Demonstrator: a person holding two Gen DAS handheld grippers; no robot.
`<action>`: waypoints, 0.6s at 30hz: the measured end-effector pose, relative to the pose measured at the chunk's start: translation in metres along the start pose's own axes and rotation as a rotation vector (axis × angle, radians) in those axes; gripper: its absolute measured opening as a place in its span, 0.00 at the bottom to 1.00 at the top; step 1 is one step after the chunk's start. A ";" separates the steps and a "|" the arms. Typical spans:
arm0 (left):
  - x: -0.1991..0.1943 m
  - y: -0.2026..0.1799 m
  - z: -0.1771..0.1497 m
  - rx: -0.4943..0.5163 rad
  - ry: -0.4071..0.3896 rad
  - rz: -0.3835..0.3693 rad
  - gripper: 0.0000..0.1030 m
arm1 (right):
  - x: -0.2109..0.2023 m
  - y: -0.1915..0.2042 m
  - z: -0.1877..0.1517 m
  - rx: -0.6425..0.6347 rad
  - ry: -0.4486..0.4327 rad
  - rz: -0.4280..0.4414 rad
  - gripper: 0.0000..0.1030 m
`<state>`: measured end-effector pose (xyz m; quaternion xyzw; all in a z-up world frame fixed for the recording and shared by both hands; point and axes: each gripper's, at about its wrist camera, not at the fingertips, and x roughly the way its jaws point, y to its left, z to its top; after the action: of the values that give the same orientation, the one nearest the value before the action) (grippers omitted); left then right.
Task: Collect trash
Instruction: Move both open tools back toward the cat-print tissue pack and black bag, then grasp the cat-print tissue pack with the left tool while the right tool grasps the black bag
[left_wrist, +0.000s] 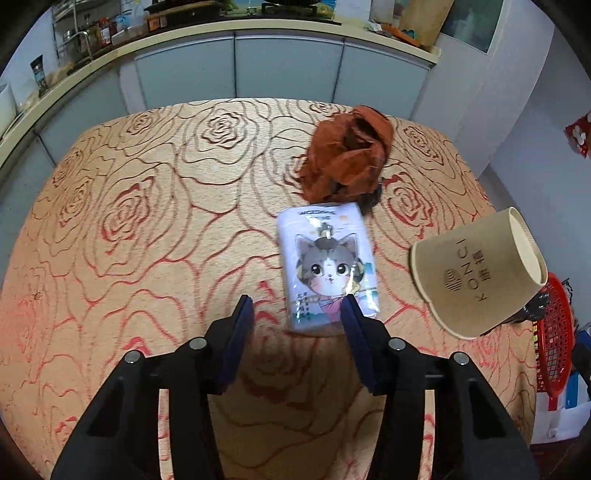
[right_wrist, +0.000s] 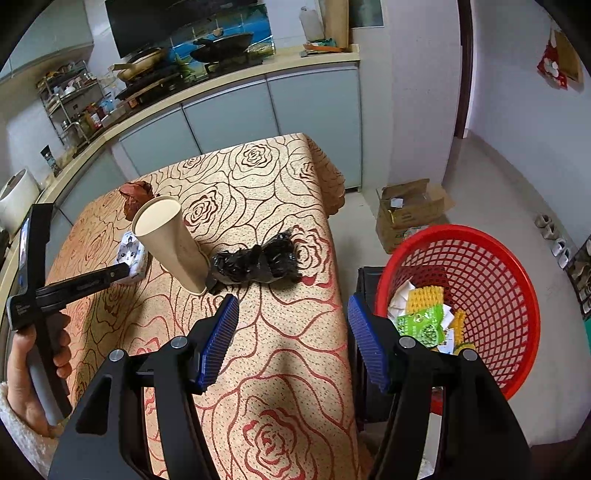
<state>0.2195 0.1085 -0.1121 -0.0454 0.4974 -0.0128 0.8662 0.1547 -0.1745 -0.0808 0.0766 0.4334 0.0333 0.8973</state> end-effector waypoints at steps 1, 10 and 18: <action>-0.003 0.004 -0.001 -0.002 -0.005 0.009 0.46 | 0.001 0.002 0.000 -0.003 0.001 0.003 0.58; -0.019 -0.015 0.001 0.062 -0.050 -0.060 0.47 | 0.003 0.010 0.006 -0.025 -0.008 0.014 0.58; 0.001 -0.028 0.003 0.096 -0.032 -0.052 0.56 | 0.013 0.011 0.007 -0.058 0.005 0.008 0.58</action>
<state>0.2238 0.0810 -0.1091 -0.0171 0.4809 -0.0583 0.8747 0.1685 -0.1626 -0.0844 0.0521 0.4343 0.0498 0.8979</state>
